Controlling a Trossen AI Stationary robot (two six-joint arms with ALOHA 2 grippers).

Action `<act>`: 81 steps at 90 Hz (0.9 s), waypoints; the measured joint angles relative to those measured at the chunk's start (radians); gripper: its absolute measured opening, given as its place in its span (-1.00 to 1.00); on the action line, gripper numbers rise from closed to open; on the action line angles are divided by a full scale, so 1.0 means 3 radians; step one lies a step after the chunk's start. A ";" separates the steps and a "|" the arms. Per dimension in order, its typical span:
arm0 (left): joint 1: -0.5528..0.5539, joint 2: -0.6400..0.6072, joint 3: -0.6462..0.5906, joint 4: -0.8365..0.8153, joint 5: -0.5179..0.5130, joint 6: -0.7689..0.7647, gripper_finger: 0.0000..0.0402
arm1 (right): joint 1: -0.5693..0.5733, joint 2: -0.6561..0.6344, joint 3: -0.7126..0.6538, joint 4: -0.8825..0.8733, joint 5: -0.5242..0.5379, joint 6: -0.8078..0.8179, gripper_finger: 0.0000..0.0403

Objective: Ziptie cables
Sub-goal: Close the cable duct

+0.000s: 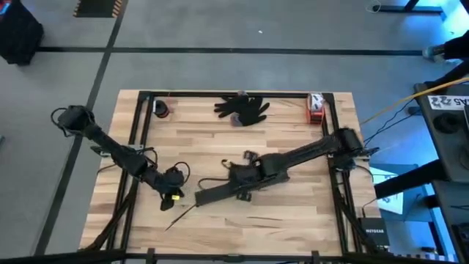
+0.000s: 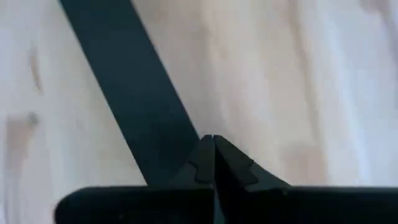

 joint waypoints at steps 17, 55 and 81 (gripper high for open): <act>0.0026 0.0064 0.0198 -0.0013 0.0002 -0.0008 -1.00 | 0.0144 -0.1064 -0.1152 -0.0191 0.0166 0.1163 -1.00; 0.0225 0.0589 0.0471 0.0002 0.0003 -0.0099 -1.00 | 0.0274 -0.2533 -0.3128 0.0258 -0.0244 0.2461 -1.00; 0.0386 0.0766 0.0481 0.0144 0.0005 -0.0186 -1.00 | 0.0284 -0.2434 -0.3780 0.1559 -0.0324 0.2376 -1.00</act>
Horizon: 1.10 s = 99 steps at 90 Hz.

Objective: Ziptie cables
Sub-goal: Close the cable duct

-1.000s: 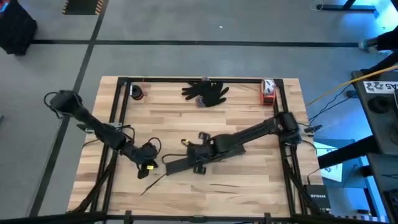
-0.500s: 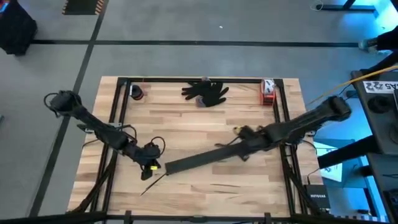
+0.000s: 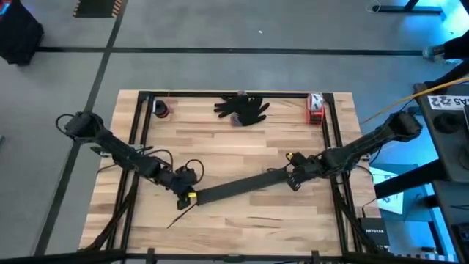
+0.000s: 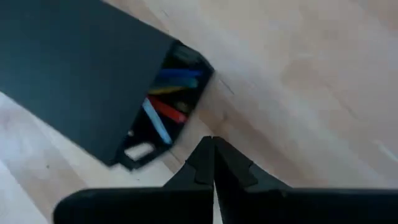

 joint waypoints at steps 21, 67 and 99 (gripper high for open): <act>0.0094 0.0018 -0.0001 0.0049 0.0014 -0.0002 -1.00 | 0.0000 0.0080 -0.0018 0.0083 0.0148 -0.0018 -1.00; 0.0204 0.0230 0.0118 0.0046 0.0136 -0.0029 -1.00 | 0.0001 0.0231 -0.0018 0.0251 0.0167 -0.0024 -1.00; 0.0268 0.0304 0.0320 -0.0234 0.0304 -0.0456 -1.00 | 0.0000 0.0235 -0.0022 0.0264 0.0175 -0.0025 -1.00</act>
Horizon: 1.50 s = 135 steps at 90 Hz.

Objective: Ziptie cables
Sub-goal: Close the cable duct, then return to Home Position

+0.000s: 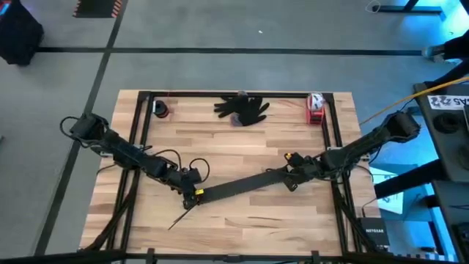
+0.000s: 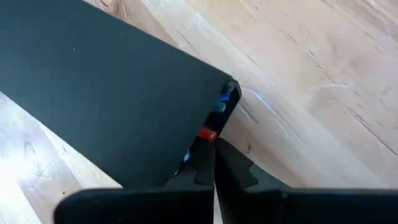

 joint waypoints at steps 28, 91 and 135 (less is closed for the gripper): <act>0.0116 0.0140 0.0163 -0.0169 0.0153 -0.0430 -1.00 | 0.0001 0.0003 -0.0003 -0.0021 0.0018 0.0001 -1.00; 0.0026 -0.0917 0.0504 -0.1227 0.0016 0.0413 -1.00 | -0.0003 -0.0538 0.1144 -0.2114 -0.0387 -0.0772 -1.00; 0.1738 -0.1811 0.0474 -0.1057 0.0434 0.2562 -1.00 | -0.1329 -0.1274 0.1194 -0.0527 -0.0492 -0.2525 -1.00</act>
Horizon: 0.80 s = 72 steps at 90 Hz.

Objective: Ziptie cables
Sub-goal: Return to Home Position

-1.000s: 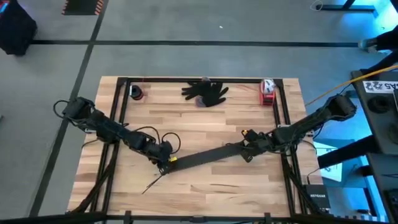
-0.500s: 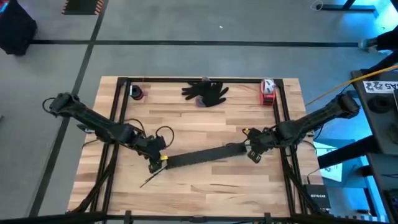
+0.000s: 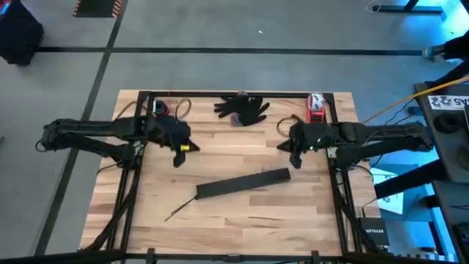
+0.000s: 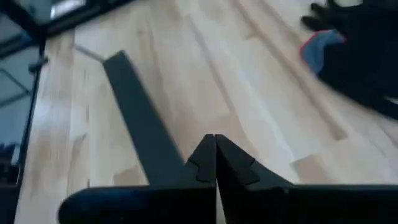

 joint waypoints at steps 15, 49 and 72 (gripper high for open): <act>0.0337 -0.0457 -0.0177 0.0148 -0.0165 0.0388 -1.00 | -0.0119 -0.0639 -0.0343 0.0386 0.0439 0.0231 -1.00; 0.0448 -0.0835 -0.0186 -0.0075 -0.0361 0.0174 -1.00 | -0.0112 -0.1151 -0.0403 0.0519 0.1238 -0.0026 -1.00; 0.0629 -0.0939 -0.0404 0.0384 0.0308 0.0243 -1.00 | -0.0110 -0.1386 -0.0646 0.0609 0.0783 -0.0510 -1.00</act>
